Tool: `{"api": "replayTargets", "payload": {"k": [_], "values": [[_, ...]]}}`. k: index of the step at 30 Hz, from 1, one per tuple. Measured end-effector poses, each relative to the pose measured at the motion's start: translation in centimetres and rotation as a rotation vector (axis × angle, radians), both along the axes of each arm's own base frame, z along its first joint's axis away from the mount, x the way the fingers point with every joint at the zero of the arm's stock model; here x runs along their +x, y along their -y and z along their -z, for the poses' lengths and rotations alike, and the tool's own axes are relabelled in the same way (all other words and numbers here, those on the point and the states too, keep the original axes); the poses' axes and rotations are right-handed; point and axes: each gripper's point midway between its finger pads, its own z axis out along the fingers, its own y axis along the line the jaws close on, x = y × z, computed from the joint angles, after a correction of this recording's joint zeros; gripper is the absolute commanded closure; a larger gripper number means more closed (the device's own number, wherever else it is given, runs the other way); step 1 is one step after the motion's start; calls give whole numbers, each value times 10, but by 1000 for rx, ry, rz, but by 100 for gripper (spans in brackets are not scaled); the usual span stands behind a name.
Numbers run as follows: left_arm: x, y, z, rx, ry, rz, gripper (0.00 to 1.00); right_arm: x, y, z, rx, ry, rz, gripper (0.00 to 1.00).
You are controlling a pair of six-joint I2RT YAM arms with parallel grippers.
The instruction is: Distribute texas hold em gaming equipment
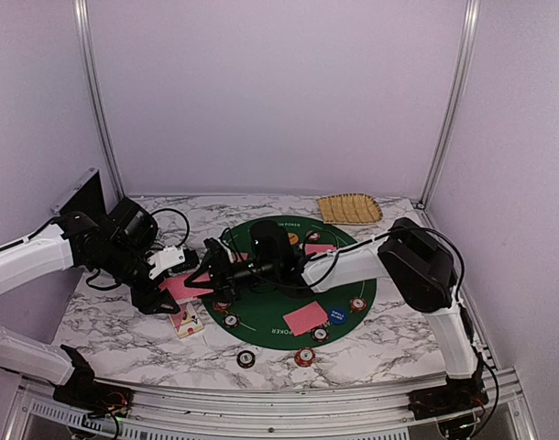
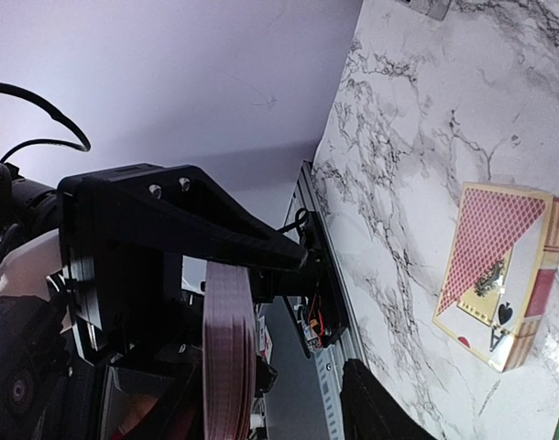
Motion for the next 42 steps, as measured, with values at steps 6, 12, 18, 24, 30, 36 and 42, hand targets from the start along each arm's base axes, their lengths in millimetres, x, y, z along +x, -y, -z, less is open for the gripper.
{"api": "replayTargets", "payload": {"k": [6, 12, 18, 24, 30, 36, 42], "values": [[0, 0, 0, -1, 1, 0, 100, 4, 6, -6, 5, 11, 10, 67], [0, 0, -1, -1, 3, -1, 100, 8, 12, -4, -9, 7, 20, 74], [0, 0, -1, -1, 3, -1, 100, 10, 21, -4, -20, 0, 30, 81], [0, 0, -1, -2, 3, -1, 100, 9, 34, -9, -23, -7, 41, 88], [0, 0, -1, -2, 3, -1, 100, 17, 49, -8, -34, -18, 69, 91], [0, 0, -1, -3, 6, -1, 100, 24, 62, -4, -48, -28, 86, 93], [0, 0, -3, -6, 9, -1, 100, 28, 75, 1, -63, -35, 95, 95]]}}
